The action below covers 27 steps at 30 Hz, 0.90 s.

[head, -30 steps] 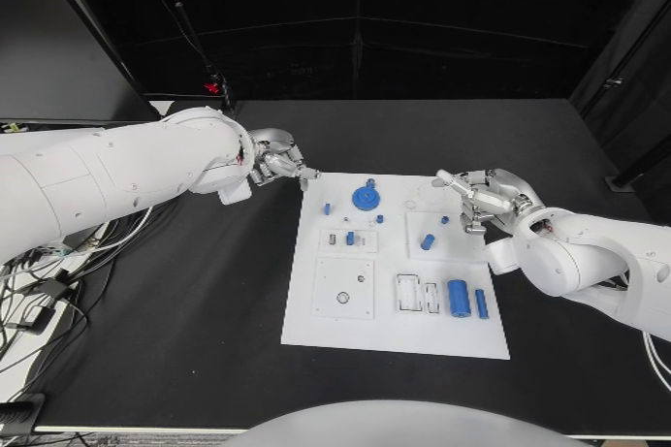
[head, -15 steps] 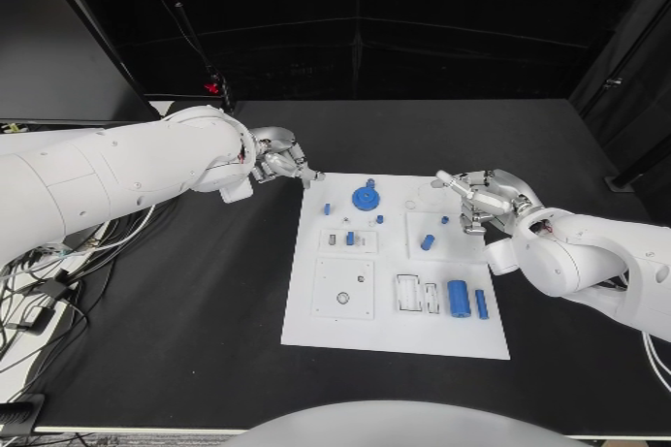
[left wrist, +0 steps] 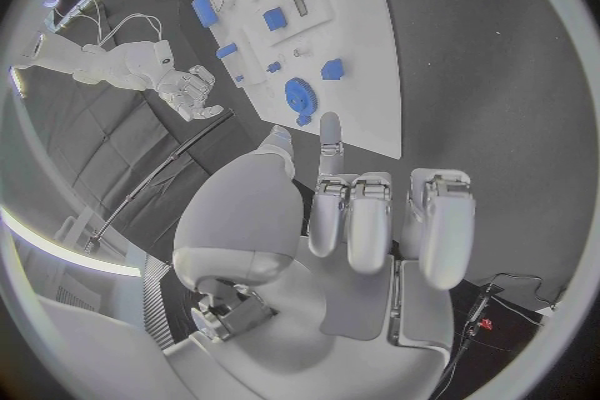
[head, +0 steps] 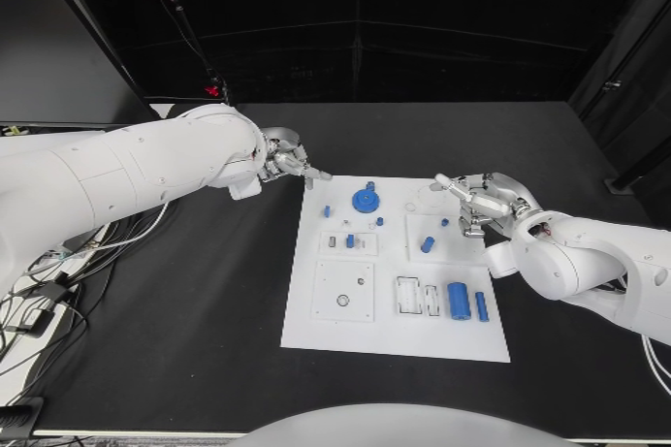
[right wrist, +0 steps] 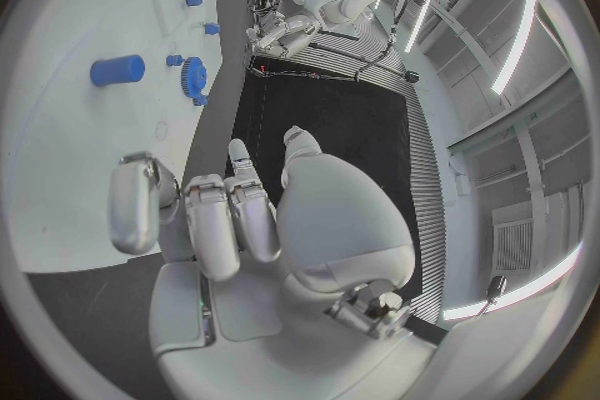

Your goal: Assemble the parts on the task board

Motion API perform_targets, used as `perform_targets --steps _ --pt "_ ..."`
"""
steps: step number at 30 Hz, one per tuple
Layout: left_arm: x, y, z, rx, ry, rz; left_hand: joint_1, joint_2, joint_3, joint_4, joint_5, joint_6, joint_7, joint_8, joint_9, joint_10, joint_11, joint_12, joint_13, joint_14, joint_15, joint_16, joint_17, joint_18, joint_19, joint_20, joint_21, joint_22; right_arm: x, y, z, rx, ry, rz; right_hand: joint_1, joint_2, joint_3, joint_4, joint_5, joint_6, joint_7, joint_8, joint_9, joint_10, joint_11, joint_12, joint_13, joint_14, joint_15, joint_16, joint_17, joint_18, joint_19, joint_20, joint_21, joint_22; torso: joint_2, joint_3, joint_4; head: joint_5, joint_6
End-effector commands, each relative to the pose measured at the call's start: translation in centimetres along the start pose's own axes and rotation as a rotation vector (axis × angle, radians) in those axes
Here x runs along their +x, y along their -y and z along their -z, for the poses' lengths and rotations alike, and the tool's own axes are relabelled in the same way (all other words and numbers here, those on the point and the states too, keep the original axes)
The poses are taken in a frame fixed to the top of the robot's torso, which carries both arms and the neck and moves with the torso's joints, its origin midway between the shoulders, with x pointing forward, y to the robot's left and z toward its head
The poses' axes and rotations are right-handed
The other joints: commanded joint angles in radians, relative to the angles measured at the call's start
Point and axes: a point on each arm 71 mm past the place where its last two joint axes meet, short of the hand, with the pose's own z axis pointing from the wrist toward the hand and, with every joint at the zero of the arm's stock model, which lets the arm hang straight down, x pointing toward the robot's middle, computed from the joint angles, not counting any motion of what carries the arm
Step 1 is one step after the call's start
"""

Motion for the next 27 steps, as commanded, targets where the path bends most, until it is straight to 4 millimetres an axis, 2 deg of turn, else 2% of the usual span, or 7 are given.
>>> perform_targets --steps 1,7,11,15,19,25,27 --pt "0.3 -0.3 -0.3 -0.092 -0.065 -0.021 -0.035 -0.001 -0.028 0.000 -0.008 0.015 0.000 -0.014 -0.008 0.106 0.004 0.003 0.263 0.105 0.001 0.001 0.263 -0.006 0.105 0.011 0.003 0.263 0.2 -0.1 0.0 -0.006 -0.012 -0.004 0.004 0.003 -0.006 0.001 0.005 -0.008 0.017 0.004 0.001 0.104 0.009 0.003 0.263 0.104 0.004 0.002 0.263 0.009 -0.002 0.000 -0.002 0.180 0.000 -0.0003 -0.0007 -0.001 0.001" --pt "0.7 0.0 -0.8 -0.152 -0.131 -0.048 -0.056 0.010 -0.049 0.000 -0.010 0.016 0.005 -0.040 -0.024 0.106 0.008 0.003 0.263 0.105 0.005 0.001 0.263 -0.006 0.105 0.015 0.003 0.263 0.3 -0.1 -0.1 -0.004 -0.014 -0.005 0.004 0.003 -0.006 0.001 0.005 -0.008 0.017 0.004 0.001 0.104 0.009 0.003 0.263 0.104 0.004 0.002 0.263 0.009 -0.002 0.000 -0.002 0.180 0.000 -0.0006 0.0007 -0.002 -0.001" --pt "0.8 0.1 -1.0 -0.155 -0.153 -0.057 -0.063 0.002 -0.064 -0.001 -0.009 0.006 0.011 -0.060 -0.035 0.106 0.014 0.003 0.263 0.105 0.010 0.001 0.263 -0.006 0.105 0.015 0.003 0.263 0.3 -0.1 -0.1 -0.003 -0.016 -0.005 0.004 0.003 -0.006 0.001 0.005 -0.008 0.017 0.004 0.001 0.104 0.009 0.003 0.263 0.104 0.004 0.002 0.263 0.009 -0.002 0.000 -0.002 0.180 0.000 0.0000 0.0011 -0.003 -0.001" --pt "1.0 0.3 -1.2 -0.147 -0.178 -0.063 0.030 0.042 -0.047 -0.009 -0.024 -0.072 0.037 -0.092 -0.040 0.106 0.037 0.003 0.263 0.105 0.029 0.001 0.263 -0.006 0.105 0.015 0.003 0.263 0.4 0.0 -0.1 -0.001 -0.017 -0.006 0.004 0.003 -0.006 0.001 0.005 -0.008 0.017 0.004 0.001 0.104 0.009 0.003 0.263 0.104 0.004 0.002 0.263 0.009 -0.002 0.000 -0.002 0.180 0.000 -0.0001 0.0013 -0.004 -0.002" --pt "1.0 0.4 -1.2 -0.128 -0.196 -0.065 0.107 0.068 -0.045 -0.010 -0.050 -0.094 0.041 -0.075 -0.017 0.106 0.043 0.003 0.263 0.105 0.036 0.001 0.263 -0.006 0.105 0.020 0.003 0.263 0.4 0.0 -0.1 0.001 -0.018 -0.006 0.004 0.004 -0.006 0.002 0.006 -0.009 0.017 0.005 0.001 0.104 0.009 0.003 0.263 0.104 0.004 0.002 0.263 0.008 0.000 -0.001 0.000 0.180 -0.001 -0.0001 0.0017 -0.003 -0.004" --pt "1.0 0.7 -1.3 -0.096 -0.207 -0.060 0.123 0.083 -0.067 -0.003 -0.054 -0.070 0.031 -0.047 0.007 0.106 0.035 0.003 0.263 0.105 0.032 0.001 0.263 -0.006 0.105 0.023 0.003 0.263 0.4 0.1 -0.1 0.004 -0.018 -0.006 0.004 0.004 -0.006 0.002 0.006 -0.009 0.017 0.005 0.001 0.104 0.009 0.003 0.263 0.104 0.004 0.002 0.263 0.008 0.000 -0.001 0.000 0.180 -0.001 -0.0001 0.0019 -0.004 -0.004" --pt "1.0 0.7 -1.4 -0.091 -0.201 -0.058 0.112 0.072 -0.088 -0.001 -0.054 -0.057 0.027 -0.043 0.009 0.106 0.031 0.003 0.263 0.105 0.029 0.001 0.263 -0.006 0.105 0.024 0.003 0.263 0.4 0.2 -0.1 0.005 -0.018 -0.006 0.004 0.004 -0.006 0.002 0.006 -0.009 0.017 0.005 0.001 0.104 0.009 0.003 0.263 0.104 0.004 0.002 0.263 0.008 0.000 -0.001 0.000 0.180 -0.001 0.0003 0.0019 -0.004 -0.005"
